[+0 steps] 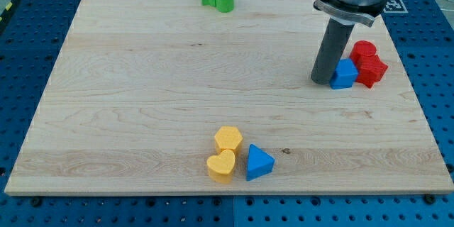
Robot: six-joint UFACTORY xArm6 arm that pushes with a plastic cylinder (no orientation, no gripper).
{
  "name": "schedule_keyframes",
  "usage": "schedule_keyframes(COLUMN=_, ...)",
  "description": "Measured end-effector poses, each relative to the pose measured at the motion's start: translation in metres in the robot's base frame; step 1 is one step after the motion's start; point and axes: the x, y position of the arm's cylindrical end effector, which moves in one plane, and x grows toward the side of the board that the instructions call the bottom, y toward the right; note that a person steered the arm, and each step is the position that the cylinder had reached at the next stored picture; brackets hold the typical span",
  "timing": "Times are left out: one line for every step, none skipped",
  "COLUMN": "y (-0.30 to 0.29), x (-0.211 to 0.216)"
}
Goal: Push the green blocks diagonally top left to the blue cube
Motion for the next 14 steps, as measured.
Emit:
schedule_keyframes(y=-0.027, x=-0.028)
schedule_keyframes(y=-0.086, x=-0.053)
schedule_keyframes(y=-0.134, x=-0.055)
schedule_keyframes(y=-0.190, x=-0.070)
schedule_keyframes(y=-0.256, x=-0.121)
schedule_keyframes(y=-0.286, x=-0.176)
schedule_keyframes(y=-0.289, x=-0.239)
schedule_keyframes(y=-0.282, x=-0.249)
schedule_keyframes(y=-0.259, x=-0.249)
schedule_keyframes(y=-0.248, x=-0.248)
schedule_keyframes(y=-0.229, x=-0.247)
schedule_keyframes(y=-0.194, x=-0.247)
schedule_keyframes(y=-0.185, x=-0.247)
schedule_keyframes(y=-0.195, x=-0.247)
